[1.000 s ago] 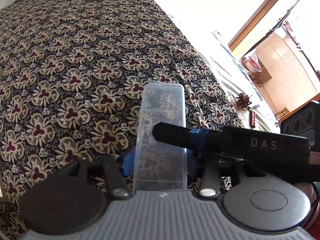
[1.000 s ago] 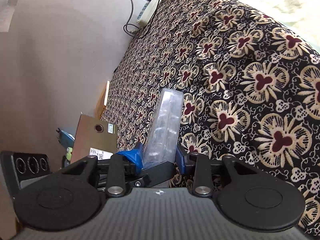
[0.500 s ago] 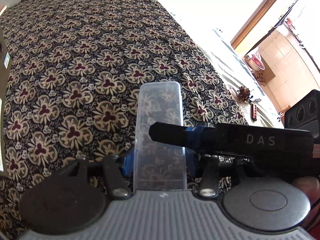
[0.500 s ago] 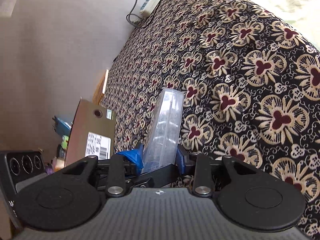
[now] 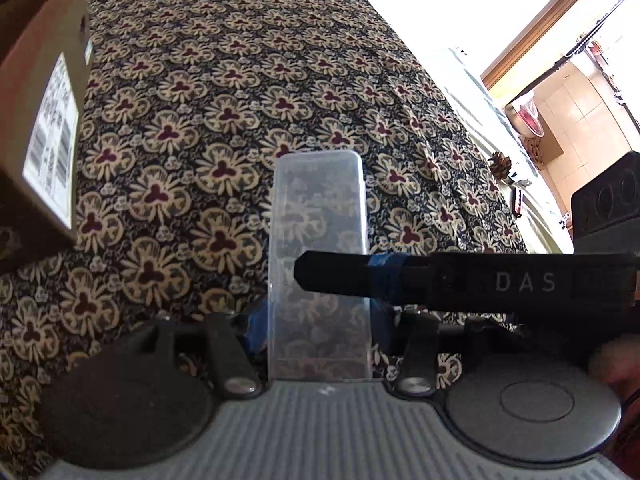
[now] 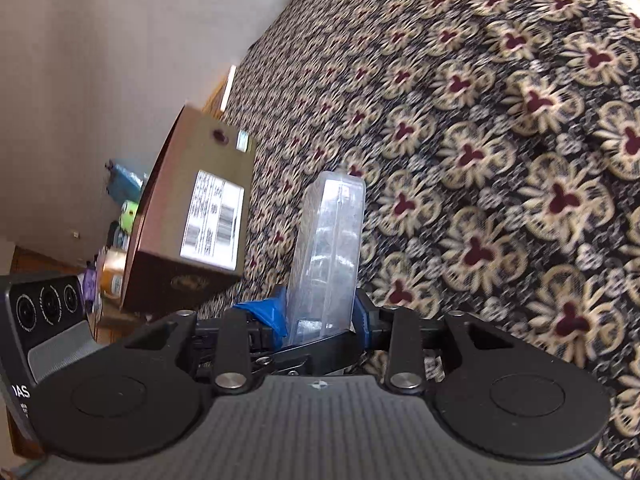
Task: Organize rigid objects
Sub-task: 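Lift the clear case with the right tool and carry it over the box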
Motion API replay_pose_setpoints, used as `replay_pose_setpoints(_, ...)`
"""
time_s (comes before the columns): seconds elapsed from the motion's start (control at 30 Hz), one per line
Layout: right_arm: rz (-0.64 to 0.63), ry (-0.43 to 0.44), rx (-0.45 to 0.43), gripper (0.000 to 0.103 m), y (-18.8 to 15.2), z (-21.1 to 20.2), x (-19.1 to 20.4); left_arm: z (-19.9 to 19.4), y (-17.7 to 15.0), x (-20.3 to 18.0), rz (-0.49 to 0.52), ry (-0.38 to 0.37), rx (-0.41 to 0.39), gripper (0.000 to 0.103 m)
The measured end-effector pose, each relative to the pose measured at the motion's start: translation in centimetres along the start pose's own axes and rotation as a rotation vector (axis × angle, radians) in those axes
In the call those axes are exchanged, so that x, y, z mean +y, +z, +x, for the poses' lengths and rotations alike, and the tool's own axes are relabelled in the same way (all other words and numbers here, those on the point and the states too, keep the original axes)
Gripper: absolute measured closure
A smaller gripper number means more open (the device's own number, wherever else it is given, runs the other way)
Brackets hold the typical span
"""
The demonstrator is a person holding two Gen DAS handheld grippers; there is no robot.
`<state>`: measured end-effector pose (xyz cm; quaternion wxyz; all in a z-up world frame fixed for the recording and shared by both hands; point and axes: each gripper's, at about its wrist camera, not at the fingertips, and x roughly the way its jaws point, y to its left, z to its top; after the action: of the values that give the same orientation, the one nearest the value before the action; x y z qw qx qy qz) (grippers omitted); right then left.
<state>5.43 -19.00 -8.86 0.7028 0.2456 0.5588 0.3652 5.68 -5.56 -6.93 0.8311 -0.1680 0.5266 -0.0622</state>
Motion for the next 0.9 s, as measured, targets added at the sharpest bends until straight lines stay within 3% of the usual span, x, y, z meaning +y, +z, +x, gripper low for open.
replay_pose_setpoints(0.47,-0.17,0.081,0.211,0.086,-1.4,4.4,6.5,-6.1,-4.6,4.3,-0.127,0.075,-0.036,0.056)
replay_pose_setpoints(0.9,-0.301,0.239,0.307,0.087,-1.8,6.6,11.9,-13.1,-7.0,5.7,-0.206,0.184,-0.13,0.055)
